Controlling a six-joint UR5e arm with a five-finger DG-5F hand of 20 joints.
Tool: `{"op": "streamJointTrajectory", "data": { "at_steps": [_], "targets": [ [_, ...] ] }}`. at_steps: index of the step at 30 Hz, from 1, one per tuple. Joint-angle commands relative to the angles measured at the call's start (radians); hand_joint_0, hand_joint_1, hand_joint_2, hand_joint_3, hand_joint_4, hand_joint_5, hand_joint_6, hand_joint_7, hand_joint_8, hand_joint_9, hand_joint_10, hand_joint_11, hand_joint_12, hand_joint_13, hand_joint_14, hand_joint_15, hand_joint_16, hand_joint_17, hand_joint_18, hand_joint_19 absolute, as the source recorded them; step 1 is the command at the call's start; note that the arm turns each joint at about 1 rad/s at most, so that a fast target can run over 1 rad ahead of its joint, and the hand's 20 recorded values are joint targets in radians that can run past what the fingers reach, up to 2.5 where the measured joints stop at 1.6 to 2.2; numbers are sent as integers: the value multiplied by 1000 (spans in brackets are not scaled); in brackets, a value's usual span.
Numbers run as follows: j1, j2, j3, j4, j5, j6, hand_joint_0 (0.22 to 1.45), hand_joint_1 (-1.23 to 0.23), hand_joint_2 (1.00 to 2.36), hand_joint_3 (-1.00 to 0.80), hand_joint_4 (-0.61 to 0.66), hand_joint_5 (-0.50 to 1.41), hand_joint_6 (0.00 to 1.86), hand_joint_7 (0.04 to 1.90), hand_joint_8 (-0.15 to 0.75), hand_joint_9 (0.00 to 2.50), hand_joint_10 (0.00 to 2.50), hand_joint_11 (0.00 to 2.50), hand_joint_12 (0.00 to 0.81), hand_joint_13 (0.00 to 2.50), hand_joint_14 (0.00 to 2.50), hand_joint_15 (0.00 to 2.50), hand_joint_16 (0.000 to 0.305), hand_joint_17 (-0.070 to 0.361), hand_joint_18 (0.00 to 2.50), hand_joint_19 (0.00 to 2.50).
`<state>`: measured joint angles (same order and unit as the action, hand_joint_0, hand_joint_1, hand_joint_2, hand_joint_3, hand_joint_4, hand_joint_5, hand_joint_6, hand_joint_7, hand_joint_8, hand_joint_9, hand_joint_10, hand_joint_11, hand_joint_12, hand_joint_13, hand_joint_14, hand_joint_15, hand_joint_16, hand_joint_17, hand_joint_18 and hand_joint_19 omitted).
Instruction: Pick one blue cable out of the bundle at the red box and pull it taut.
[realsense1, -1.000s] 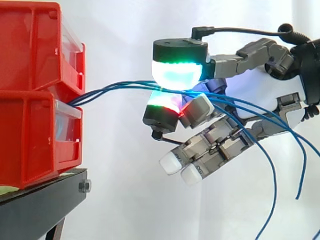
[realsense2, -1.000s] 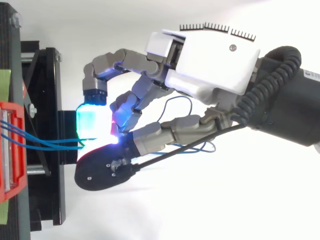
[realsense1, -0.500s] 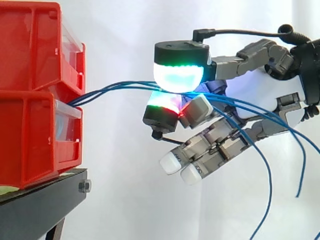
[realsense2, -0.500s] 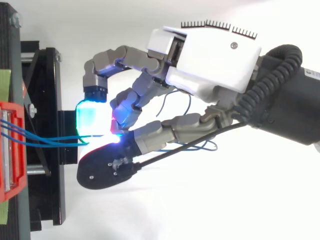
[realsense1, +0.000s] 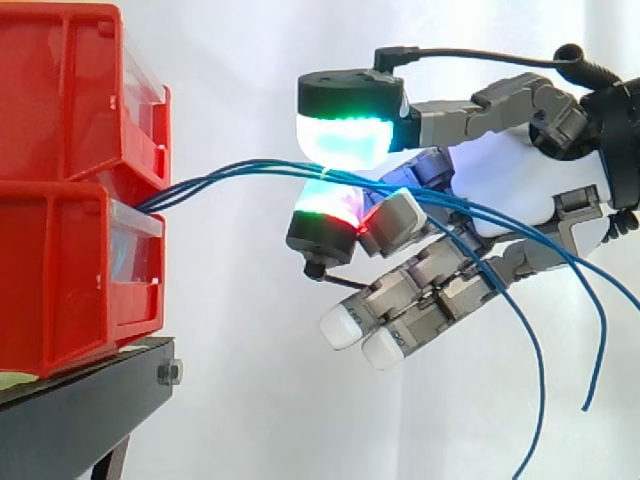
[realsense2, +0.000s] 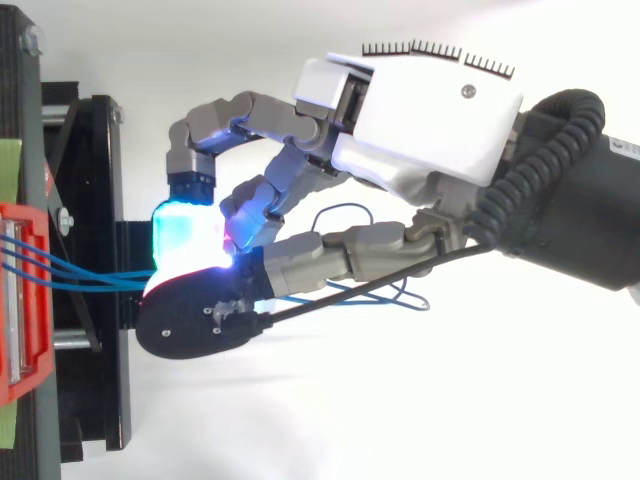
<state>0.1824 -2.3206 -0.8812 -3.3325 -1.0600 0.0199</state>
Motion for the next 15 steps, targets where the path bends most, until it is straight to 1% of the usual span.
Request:
{"op": "streamJointTrajectory", "data": {
  "at_steps": [1,4,6,11,15],
  "targets": [
    [0,0,-1,-1,0,0,597,-796,1012,-333,306,-181,899,1408,304,1008,21,1192,431,690,13,371,60,136,601,346],
    [0,0,1,1,0,0,597,-813,1011,-355,303,-183,900,1395,308,1006,20,1191,431,688,11,370,60,135,602,339],
    [-1,0,-1,1,0,0,624,-824,1013,-327,297,-182,899,1419,306,1007,19,1196,427,698,11,366,60,135,616,338],
    [0,1,-1,1,0,0,648,-845,1016,-276,263,-180,906,1443,304,1023,19,1203,427,719,11,359,59,134,657,312],
    [0,0,1,-1,0,0,625,-799,1018,-277,255,-154,890,1488,277,1058,21,1169,419,723,11,363,59,132,649,326]
  ]
}}
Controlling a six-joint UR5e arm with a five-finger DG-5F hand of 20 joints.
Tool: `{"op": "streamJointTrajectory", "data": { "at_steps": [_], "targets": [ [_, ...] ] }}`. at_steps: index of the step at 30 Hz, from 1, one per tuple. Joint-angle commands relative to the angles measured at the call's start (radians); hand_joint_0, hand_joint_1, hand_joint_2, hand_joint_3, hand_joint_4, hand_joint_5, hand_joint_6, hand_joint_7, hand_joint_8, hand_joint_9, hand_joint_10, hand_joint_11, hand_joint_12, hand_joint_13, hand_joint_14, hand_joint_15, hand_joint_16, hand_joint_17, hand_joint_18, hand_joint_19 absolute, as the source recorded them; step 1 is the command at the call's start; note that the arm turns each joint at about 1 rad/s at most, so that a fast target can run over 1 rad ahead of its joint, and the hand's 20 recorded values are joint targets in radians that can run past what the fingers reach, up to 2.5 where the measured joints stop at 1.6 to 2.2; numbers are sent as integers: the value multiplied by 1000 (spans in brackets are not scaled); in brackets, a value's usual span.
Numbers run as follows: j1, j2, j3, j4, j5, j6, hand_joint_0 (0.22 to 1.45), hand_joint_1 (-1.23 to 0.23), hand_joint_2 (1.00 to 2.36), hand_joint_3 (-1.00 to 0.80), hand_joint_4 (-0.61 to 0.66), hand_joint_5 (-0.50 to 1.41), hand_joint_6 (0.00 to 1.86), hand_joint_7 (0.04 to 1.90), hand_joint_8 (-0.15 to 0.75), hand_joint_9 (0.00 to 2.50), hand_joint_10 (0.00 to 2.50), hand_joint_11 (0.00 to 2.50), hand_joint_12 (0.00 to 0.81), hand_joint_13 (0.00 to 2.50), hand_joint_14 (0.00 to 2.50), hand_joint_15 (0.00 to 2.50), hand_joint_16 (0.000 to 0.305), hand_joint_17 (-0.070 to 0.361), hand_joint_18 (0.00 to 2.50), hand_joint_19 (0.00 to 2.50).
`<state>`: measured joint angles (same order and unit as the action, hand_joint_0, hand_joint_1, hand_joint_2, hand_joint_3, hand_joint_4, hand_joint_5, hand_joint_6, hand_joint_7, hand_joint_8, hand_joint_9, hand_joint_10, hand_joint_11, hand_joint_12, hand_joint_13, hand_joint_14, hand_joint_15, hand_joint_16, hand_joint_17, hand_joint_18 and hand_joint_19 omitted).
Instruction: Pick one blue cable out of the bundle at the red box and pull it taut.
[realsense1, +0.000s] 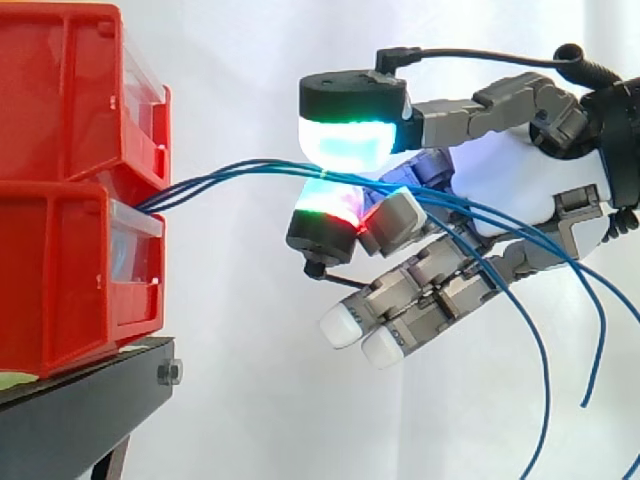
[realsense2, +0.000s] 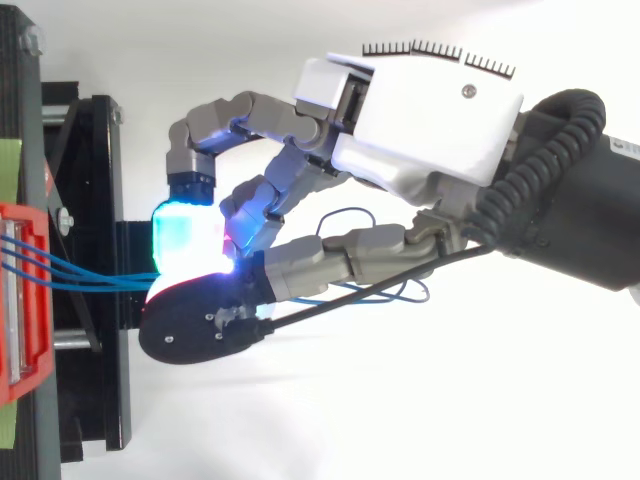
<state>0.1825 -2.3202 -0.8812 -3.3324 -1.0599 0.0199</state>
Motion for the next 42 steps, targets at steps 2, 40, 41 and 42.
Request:
{"op": "streamJointTrajectory", "data": {
  "at_steps": [2,40,41,42],
  "targets": [
    [0,-1,-1,-1,0,0,616,-797,1018,-258,263,-148,884,1505,268,1077,22,1149,417,726,11,358,59,132,647,340],
    [0,-1,1,-1,0,0,587,-788,1014,-342,296,-62,829,1466,212,1338,21,1060,406,835,13,411,56,127,691,357],
    [0,-1,-1,-1,0,0,588,-786,1013,-344,291,-60,826,1456,210,1334,24,1061,406,835,13,405,56,127,686,356],
    [0,-1,-1,-1,0,0,588,-781,1012,-347,282,-60,828,1429,211,1336,21,1049,404,836,13,407,57,127,688,355]
  ]
}}
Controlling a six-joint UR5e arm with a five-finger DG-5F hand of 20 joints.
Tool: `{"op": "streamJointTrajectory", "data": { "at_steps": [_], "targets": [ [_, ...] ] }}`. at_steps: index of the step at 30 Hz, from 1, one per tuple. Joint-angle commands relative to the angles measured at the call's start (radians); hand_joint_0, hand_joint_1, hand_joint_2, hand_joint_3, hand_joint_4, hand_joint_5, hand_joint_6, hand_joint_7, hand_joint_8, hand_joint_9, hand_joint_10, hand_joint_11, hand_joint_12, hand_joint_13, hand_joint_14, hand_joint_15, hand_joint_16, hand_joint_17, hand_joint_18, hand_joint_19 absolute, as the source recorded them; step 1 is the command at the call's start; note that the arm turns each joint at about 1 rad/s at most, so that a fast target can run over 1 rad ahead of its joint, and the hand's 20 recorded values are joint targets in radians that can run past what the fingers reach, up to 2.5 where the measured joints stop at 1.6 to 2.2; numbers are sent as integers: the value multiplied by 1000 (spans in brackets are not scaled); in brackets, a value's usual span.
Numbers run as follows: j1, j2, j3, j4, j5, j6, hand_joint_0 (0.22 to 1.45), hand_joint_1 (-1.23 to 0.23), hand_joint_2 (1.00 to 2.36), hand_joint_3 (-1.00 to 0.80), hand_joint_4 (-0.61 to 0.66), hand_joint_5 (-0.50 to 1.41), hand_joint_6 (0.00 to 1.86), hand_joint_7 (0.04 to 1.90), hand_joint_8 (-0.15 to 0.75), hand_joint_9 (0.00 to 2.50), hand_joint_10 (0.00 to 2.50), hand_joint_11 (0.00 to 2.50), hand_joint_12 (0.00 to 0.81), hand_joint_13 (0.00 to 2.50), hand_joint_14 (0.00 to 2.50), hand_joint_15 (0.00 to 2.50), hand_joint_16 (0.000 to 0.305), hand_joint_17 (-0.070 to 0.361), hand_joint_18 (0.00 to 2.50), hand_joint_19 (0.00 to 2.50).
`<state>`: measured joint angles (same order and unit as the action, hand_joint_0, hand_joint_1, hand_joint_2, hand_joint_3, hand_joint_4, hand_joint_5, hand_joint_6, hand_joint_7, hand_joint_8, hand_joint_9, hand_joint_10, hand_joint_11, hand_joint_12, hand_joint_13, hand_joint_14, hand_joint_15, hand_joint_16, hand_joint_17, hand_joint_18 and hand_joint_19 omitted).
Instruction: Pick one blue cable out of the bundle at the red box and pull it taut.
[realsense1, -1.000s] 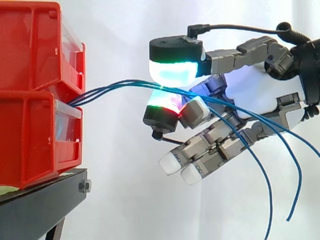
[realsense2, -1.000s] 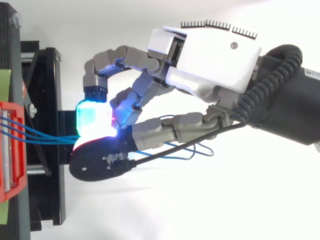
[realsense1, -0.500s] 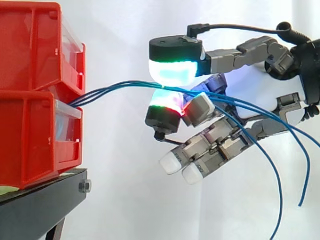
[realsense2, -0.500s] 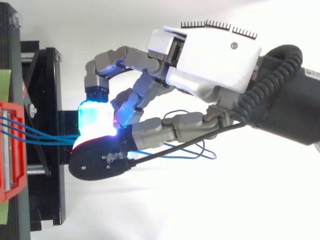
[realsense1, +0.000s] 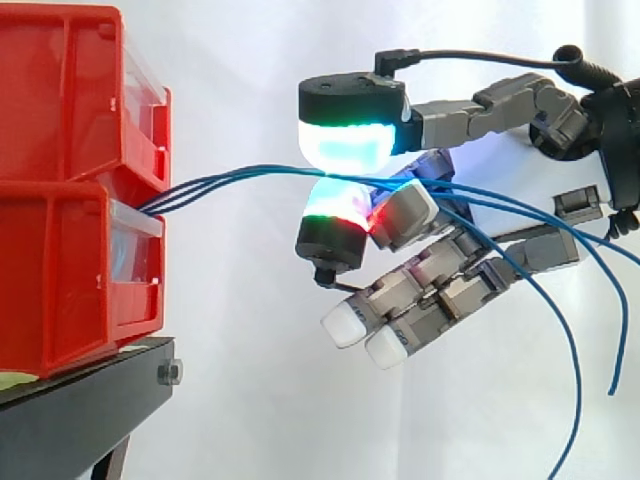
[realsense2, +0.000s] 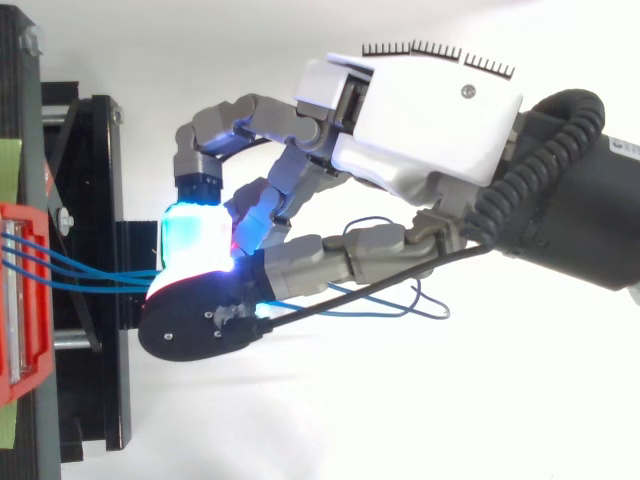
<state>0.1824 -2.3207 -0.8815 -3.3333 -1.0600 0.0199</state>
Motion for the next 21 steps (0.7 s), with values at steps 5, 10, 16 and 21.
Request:
{"op": "streamJointTrajectory", "data": {
  "at_steps": [5,10,16,21],
  "targets": [
    [0,0,1,0,0,0,591,-790,1013,-348,241,-59,816,1460,228,1325,25,1053,411,833,13,411,56,127,686,352],
    [0,0,1,-2,0,0,608,-845,1012,-362,273,-77,838,1459,283,1250,24,1095,413,812,13,413,56,126,680,334],
    [0,1,-1,-2,0,0,649,-914,1011,-375,319,-111,873,1475,294,1194,25,1177,416,799,13,401,55,125,677,313],
    [0,0,-1,-2,0,0,679,-922,1008,-410,278,-127,885,1464,291,1147,24,1195,415,788,14,397,56,126,691,294]
  ]
}}
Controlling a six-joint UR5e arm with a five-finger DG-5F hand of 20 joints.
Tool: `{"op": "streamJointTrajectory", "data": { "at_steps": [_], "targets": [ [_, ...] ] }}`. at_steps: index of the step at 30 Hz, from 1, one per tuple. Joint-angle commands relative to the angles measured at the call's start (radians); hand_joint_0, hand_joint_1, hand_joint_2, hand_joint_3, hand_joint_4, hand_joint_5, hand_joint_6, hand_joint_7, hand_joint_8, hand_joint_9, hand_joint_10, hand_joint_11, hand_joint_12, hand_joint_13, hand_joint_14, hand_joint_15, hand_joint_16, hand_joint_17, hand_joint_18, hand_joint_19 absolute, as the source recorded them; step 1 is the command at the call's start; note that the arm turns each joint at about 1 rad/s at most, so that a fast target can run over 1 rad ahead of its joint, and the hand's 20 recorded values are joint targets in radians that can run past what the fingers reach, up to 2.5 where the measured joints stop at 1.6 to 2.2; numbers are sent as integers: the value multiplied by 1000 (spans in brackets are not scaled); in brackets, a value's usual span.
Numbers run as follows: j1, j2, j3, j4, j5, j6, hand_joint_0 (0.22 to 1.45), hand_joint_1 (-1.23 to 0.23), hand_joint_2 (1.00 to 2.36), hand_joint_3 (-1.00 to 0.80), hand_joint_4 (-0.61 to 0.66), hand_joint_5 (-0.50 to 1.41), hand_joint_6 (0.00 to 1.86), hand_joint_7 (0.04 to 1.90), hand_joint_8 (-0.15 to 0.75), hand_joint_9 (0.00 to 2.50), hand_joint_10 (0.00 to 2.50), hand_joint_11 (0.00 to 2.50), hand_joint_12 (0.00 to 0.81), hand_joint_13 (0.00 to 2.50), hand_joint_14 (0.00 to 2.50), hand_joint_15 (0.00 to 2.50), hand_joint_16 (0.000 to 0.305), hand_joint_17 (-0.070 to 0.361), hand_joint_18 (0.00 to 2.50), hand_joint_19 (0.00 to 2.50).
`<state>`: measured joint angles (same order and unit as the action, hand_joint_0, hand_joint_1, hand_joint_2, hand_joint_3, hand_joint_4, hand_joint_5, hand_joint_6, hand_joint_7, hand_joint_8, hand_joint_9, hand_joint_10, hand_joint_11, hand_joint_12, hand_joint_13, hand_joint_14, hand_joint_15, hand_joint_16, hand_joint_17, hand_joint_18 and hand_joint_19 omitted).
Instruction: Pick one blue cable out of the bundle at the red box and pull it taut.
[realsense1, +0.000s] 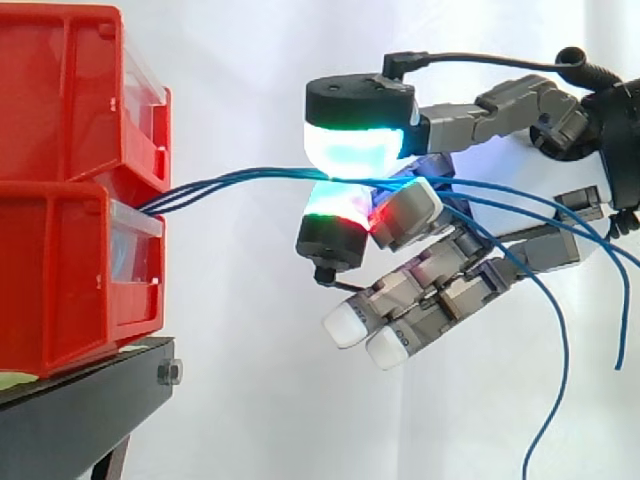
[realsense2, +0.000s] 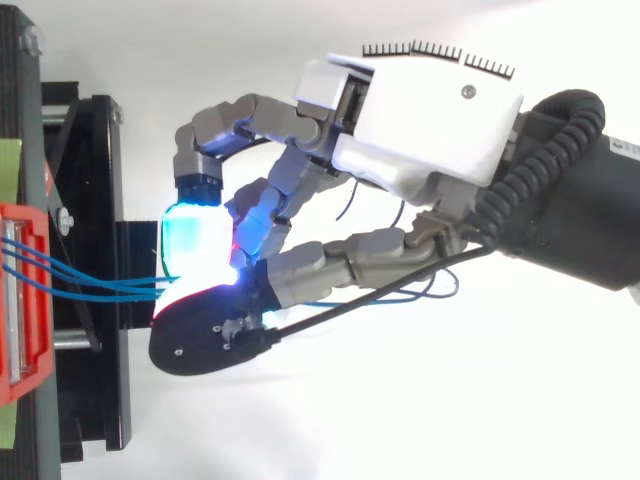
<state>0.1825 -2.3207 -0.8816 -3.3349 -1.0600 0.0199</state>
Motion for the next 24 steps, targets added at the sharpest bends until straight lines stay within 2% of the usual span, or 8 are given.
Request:
{"op": "streamJointTrajectory", "data": {
  "at_steps": [1,9,17,24],
  "targets": [
    [0,0,1,0,0,0,681,-922,1007,-409,274,-129,887,1461,287,1145,23,1187,413,785,14,394,56,125,685,294],
    [0,1,1,-3,0,0,707,-931,1001,-484,251,-146,898,1422,290,1107,23,1187,413,774,14,385,56,126,691,282],
    [0,0,0,-3,0,0,622,-849,1000,-500,318,-135,884,1411,296,1127,22,1187,418,769,12,389,55,125,673,311],
    [0,0,1,-3,0,0,550,-805,1000,-500,324,-131,880,1416,308,1136,21,1191,434,766,12,396,59,132,675,333]
  ]
}}
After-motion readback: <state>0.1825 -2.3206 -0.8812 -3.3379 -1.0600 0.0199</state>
